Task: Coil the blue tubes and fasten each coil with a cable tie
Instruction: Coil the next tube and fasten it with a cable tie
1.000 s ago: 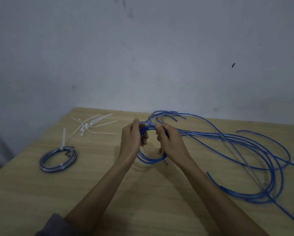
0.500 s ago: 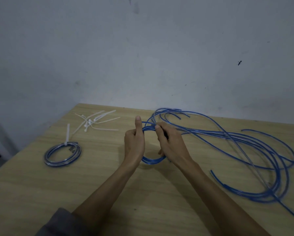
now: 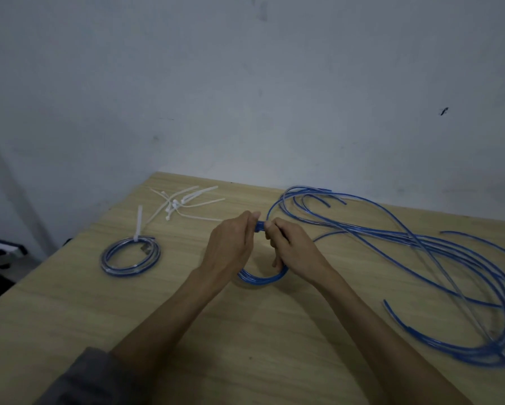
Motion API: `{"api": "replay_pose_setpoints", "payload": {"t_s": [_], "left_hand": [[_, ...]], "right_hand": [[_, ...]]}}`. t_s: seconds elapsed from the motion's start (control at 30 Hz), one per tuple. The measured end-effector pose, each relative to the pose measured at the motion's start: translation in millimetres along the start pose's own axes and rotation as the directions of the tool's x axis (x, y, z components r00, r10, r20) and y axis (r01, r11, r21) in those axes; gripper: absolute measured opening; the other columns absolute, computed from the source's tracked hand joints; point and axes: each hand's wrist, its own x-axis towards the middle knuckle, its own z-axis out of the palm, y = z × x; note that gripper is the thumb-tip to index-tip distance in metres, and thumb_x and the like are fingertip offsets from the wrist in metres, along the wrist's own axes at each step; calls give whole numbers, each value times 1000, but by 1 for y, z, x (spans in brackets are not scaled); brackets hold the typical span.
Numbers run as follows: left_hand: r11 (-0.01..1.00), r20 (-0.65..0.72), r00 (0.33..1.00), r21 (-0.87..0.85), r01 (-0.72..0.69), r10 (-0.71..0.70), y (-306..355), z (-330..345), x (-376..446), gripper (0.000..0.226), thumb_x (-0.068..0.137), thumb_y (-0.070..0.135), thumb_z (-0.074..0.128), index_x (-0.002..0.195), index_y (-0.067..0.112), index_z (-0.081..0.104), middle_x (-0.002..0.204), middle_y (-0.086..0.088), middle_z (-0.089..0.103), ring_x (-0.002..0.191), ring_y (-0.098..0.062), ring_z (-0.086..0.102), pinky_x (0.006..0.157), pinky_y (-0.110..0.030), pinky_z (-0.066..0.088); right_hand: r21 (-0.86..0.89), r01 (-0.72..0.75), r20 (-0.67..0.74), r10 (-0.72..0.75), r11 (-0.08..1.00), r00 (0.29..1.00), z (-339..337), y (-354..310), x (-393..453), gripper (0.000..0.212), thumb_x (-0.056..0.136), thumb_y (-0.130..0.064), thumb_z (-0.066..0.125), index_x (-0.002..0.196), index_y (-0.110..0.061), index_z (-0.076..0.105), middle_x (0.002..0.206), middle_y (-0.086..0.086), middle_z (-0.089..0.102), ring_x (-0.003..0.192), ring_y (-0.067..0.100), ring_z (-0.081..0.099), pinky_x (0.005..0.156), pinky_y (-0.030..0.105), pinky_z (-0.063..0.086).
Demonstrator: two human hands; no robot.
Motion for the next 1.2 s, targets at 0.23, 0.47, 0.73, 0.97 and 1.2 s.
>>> {"api": "replay_pose_setpoints", "payload": {"t_s": [0.23,0.47,0.73,0.97,1.2], "left_hand": [[996,19,996,20,84,-84,-42,-37,6,56,106,45,31,75,16,67,47,5,44,43,-11,43,47,-30,29],[979,197,959,66,194,-203,-89,-66,-2,44,108,40,25,97,13,58,67,-9,60,57,-23,53,58,-44,44],[953,72,954,111,282,-291,-118,-95,5,40,108,38,26,79,19,47,64,0,53,59,-19,50,59,-35,34],[925,58,936,185,333,-348,-138,-105,5,43,108,42,23,76,21,43,64,-5,57,62,-24,54,58,-37,36],[927,22,933,121,355,-360,-134,-103,7,48,109,39,23,82,10,51,64,-10,57,61,-27,56,59,-41,42]], "right_hand": [[126,98,-36,-95,987,995,54,-21,33,29,107,-27,47,82,-24,62,73,-13,57,62,0,58,58,27,56],[195,84,61,-97,977,993,94,-25,74,26,106,-28,50,92,-18,70,73,-21,64,74,-1,63,69,31,59],[124,-39,-22,42,991,999,118,-27,136,44,108,-39,38,101,-10,72,87,4,70,84,21,67,78,34,53],[-533,143,155,-70,834,985,141,-3,147,17,95,-18,57,104,-13,71,107,6,59,101,27,56,77,37,44],[-513,138,93,-105,847,990,127,-11,134,15,99,-20,50,94,-21,64,99,-4,66,99,23,58,87,40,42]]}}
